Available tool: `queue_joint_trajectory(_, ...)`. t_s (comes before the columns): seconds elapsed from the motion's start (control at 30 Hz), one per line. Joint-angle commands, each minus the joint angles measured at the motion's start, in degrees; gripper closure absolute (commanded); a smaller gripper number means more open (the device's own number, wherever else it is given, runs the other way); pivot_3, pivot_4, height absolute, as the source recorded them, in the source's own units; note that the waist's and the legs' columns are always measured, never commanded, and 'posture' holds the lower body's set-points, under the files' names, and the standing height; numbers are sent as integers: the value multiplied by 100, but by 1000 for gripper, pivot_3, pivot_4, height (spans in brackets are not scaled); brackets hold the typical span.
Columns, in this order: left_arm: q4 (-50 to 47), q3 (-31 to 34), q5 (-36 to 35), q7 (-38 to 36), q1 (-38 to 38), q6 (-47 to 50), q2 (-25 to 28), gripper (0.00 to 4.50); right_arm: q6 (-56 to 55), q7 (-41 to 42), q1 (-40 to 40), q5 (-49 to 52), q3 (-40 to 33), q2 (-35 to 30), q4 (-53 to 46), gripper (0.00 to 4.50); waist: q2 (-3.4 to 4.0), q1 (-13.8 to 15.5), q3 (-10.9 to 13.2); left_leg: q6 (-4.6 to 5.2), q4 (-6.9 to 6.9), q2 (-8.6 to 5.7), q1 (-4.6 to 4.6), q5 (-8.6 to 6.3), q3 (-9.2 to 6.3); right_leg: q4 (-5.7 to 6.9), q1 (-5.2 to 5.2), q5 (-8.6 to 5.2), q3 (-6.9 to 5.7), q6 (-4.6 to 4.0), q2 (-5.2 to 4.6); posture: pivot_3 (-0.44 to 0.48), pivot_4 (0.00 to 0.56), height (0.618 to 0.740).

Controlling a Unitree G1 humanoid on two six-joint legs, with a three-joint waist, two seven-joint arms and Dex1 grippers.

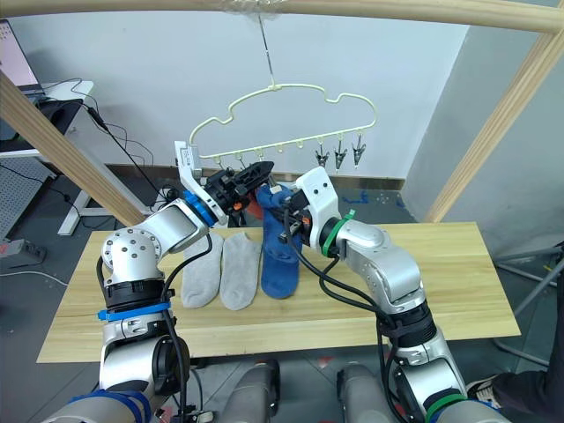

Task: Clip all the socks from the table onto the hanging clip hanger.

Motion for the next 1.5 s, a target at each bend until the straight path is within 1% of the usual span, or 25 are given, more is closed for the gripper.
queue_joint_trajectory(0.03,-136,60,-12,-42,-47,-127,66,2148,-168,-11,-37,-2,24,-10,-50,4500,0,0,0,0,0,0,0,0,0,0,0,0,0,0,0,-40,229,740)
queue_joint_trajectory(0.13,-201,105,-20,-9,39,-62,166,1219,-414,-64,41,-143,85,-27,122,4500,0,0,0,0,0,0,0,0,0,0,0,0,0,0,0,-34,228,740)
queue_joint_trajectory(0.27,-687,188,-115,44,423,3,370,11,-825,-118,106,-274,122,43,386,4500,0,-17,0,0,-6,1,0,0,3,-1,-3,0,4,0,0,-8,228,740)
queue_joint_trajectory(0.33,-980,165,-145,3,659,84,511,11,-959,-142,107,-276,123,104,515,4500,0,2,0,-1,-12,3,0,0,1,-1,-6,0,2,0,0,24,220,740)
queue_joint_trajectory(0.4,-1518,81,-153,-32,1072,214,727,0,-1129,-132,95,-288,107,152,712,3898,0,2,0,-1,-15,5,0,1,0,-2,-6,0,0,-1,1,40,215,740)
queue_joint_trajectory(0.43,-1749,55,-173,-51,1265,265,821,0,-1214,-132,88,-309,110,178,811,3678,0,8,0,-1,-18,5,0,1,1,-2,-6,0,2,-1,0,55,210,740)
queue_joint_trajectory(0.57,-2686,65,-343,18,2195,358,969,0,-1608,-199,107,-428,103,266,1225,2219,-2,55,-1,-3,-20,3,1,1,0,-4,-5,0,1,-1,-6,100,190,740)
queue_joint_trajectory(0.67,-3380,-8,-40,-54,2965,100,1145,0,-1634,-240,319,-516,124,195,1195,1137,-8,100,-5,-4,-20,3,1,2,0,-3,-4,0,0,-2,-10,132,179,740)
queue_joint_trajectory(0.7,-3506,-51,66,-64,3137,15,1183,0,-1610,-288,397,-551,121,162,1137,833,-9,140,-7,-5,-21,3,1,3,-3,-3,-5,0,-2,-2,-10,136,179,740)
queue_joint_trajectory(0.77,-3600,-64,203,-102,3326,-155,1261,0,-1595,-519,499,-701,118,164,1034,58,-9,210,-7,-8,-23,2,2,4,-4,-2,-5,3,-4,-8,-8,146,178,740)
queue_joint_trajectory(0.87,-3699,-180,750,-48,3482,-509,1462,0,-1527,-809,612,-779,8,207,844,21,-9,325,-7,-21,-23,3,2,14,-9,-3,-6,5,-8,-12,-5,175,191,740)
queue_joint_trajectory(0.93,-3837,-287,1108,-21,3675,-701,1616,0,-1604,-1028,672,-891,-40,215,802,21,-8,342,-7,-23,-24,4,2,18,-7,-5,-7,5,-6,-13,-3,193,203,740)
queue_joint_trajectory(1.0,-4061,-375,1606,-74,3903,-1324,1577,0,-1672,-1252,711,-968,-129,273,809,21,-8,355,-7,-22,-24,3,4,19,-3,-8,-7,6,-1,-14,-4,215,211,740)
queue_joint_trajectory(1.07,-4229,-484,1921,-163,4056,-1678,1628,0,-1595,-1568,643,-857,-431,463,727,21,-9,381,-7,-22,-27,5,3,18,-2,-11,-7,6,-1,-15,-6,229,213,740)
queue_joint_trajectory(1.17,-4072,-522,1874,-712,4066,-2059,1658,0,-1495,-1989,456,-752,-812,700,610,21,-8,479,-7,-23,-40,11,3,19,-7,-9,-11,0,-6,-26,-7,224,209,740)
queue_joint_trajectory(1.23,-3931,-608,2011,-1126,3963,-2495,1683,0,-1664,-2124,305,-855,-939,674,713,21,-7,499,-8,-23,-45,14,4,19,-8,-8,-13,-3,-9,-31,-6,201,193,740)
queue_joint_trajectory(1.33,-3648,-775,2311,-1500,3723,-3004,1713,0,-1848,-2147,169,-858,-1126,561,950,21,-8,500,-9,-24,-46,11,4,20,-4,-8,-13,-3,-10,-33,0,180,181,740)
queue_joint_trajectory(1.43,-3370,-856,2602,-1720,3521,-3457,1717,0,-1961,-2190,71,-824,-1254,508,1055,570,-8,495,-14,-23,-46,6,3,19,1,-9,-12,-3,-8,-32,1,164,171,740)
queue_joint_trajectory(1.47,-3310,-853,2627,-1739,3434,-3538,1699,0,-2016,-2197,10,-852,-1262,479,1090,907,-8,490,-14,-23,-46,5,3,20,2,-9,-12,-3,-7,-32,0,156,168,740)
queue_joint_trajectory(1.5,-3272,-851,2638,-1750,3379,-3587,1682,0,-2056,-2197,-30,-874,-1263,460,1117,907,-8,483,-14,-23,-46,6,3,19,2,-9,-13,-3,-7,-32,0,156,168,740)
